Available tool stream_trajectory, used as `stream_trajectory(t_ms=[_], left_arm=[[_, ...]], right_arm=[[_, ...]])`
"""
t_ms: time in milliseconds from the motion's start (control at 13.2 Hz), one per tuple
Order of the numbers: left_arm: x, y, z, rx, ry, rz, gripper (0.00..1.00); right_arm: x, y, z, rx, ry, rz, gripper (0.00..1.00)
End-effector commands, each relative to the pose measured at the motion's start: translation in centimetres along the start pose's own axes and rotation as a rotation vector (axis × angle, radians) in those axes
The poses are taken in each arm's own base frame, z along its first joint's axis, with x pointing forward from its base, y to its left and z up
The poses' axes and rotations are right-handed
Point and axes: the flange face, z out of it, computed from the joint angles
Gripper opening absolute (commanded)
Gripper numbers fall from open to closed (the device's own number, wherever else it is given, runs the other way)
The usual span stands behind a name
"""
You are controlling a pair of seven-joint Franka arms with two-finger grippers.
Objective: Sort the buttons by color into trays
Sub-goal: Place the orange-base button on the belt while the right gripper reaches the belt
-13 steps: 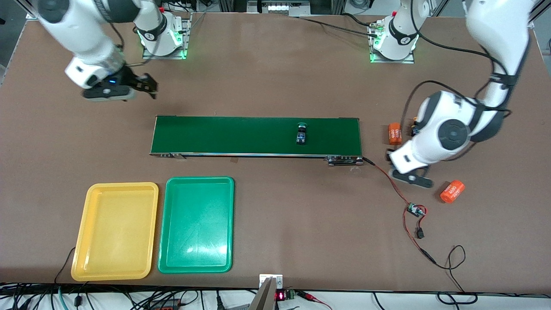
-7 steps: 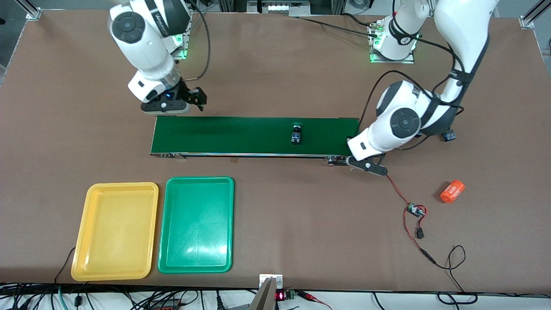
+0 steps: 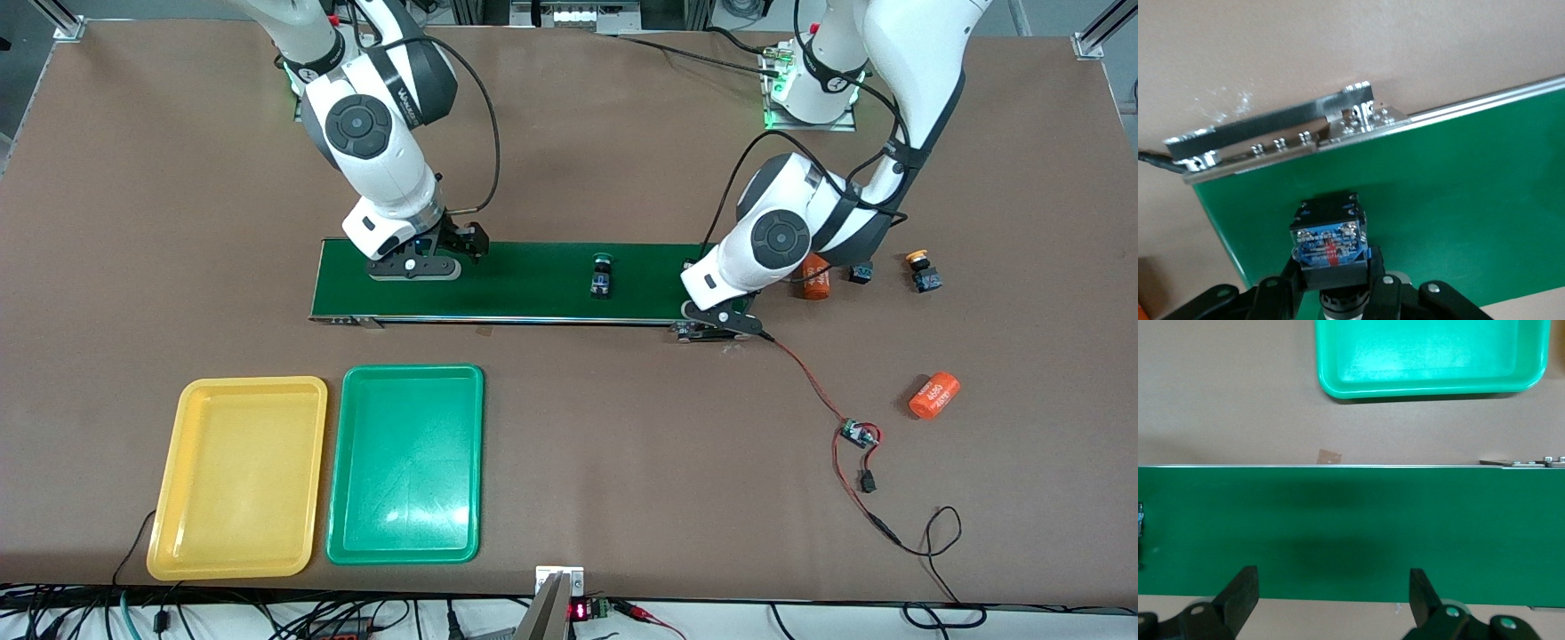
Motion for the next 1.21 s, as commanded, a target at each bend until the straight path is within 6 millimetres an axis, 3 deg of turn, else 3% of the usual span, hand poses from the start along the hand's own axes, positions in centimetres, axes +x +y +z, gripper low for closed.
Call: stream_trajectory(t_ms=[0, 76, 303, 454, 530, 606, 681, 1136], left_arm=[[-1.0, 0.7, -0.7, -0.003, 0.007, -0.007, 0.77], [-1.0, 0.5, -1.5, -0.001, 0.021, 0.005, 1.0], [-1.1, -3.1, -7.6, 0.02, 0.126, -0.066, 1.0], [-1.1, -7.7, -10.5, 0.025, 0.174, -0.149, 1.0], [-1.0, -11.0, -11.2, 0.02, 0.182, -0.204, 1.0], [-1.0, -14.9, -11.2, 0.01, 0.182, -0.266, 1.0], [-1.1, -17.4, -10.7, 0.002, 0.169, -0.308, 1.0], [-3.2, -28.3, -5.3, -0.037, 0.06, -0.39, 1.0]], right_arm=[[0.1, 0.2, -0.4, -0.013, 0.002, 0.017, 1.0], [-0.2, 0.5, 0.1, -0.017, -0.003, 0.017, 1.0], [-1.5, 1.1, 1.9, -0.035, -0.026, 0.012, 1.0], [-1.9, 1.3, 2.6, -0.018, 0.001, 0.012, 1.0], [-2.2, 1.6, 3.2, -0.013, 0.008, 0.011, 1.0], [-2.7, 1.8, 3.9, -0.003, 0.022, 0.011, 1.0], [-3.3, 2.1, 4.4, 0.008, 0.04, 0.009, 1.0], [-3.7, 2.5, 4.9, 0.008, 0.043, 0.008, 1.0]])
